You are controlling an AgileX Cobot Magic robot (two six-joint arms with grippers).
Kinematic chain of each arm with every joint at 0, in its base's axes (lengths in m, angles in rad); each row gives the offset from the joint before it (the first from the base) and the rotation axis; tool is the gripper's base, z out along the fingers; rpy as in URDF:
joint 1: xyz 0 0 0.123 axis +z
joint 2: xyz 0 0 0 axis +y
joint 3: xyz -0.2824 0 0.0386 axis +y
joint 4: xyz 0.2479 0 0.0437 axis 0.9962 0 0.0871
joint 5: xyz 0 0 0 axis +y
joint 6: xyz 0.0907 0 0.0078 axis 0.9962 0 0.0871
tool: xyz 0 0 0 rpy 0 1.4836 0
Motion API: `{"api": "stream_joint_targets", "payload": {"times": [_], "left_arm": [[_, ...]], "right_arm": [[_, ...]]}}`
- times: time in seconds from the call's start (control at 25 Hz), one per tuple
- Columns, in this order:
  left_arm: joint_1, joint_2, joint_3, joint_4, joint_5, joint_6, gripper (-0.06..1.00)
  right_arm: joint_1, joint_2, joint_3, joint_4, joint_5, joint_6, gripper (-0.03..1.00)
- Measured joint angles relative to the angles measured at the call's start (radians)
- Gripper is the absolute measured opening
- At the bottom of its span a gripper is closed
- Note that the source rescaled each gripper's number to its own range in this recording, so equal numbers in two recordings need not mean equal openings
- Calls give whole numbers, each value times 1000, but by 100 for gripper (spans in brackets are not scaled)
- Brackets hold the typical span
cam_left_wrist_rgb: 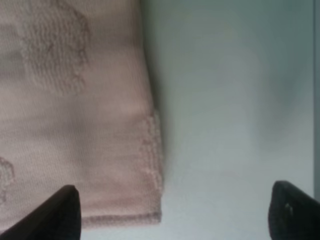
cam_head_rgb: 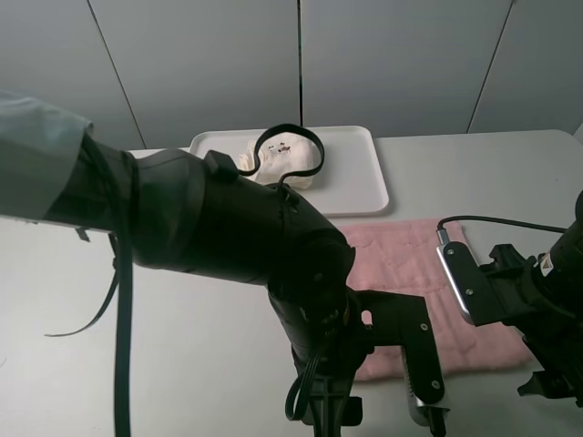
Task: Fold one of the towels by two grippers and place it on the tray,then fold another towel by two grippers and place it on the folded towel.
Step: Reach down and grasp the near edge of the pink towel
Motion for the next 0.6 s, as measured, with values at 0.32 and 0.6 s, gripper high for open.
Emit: {"api": "stream_joint_targets", "payload": {"times": [0.32, 0.6], "left_arm": [[0, 7, -3, 0, -8, 2, 97], [0, 49, -33, 0, 15, -10, 97]], "right_arm": [[0, 0, 0, 0, -2, 0, 100], [0, 0, 0, 0, -2, 0, 100]]}}
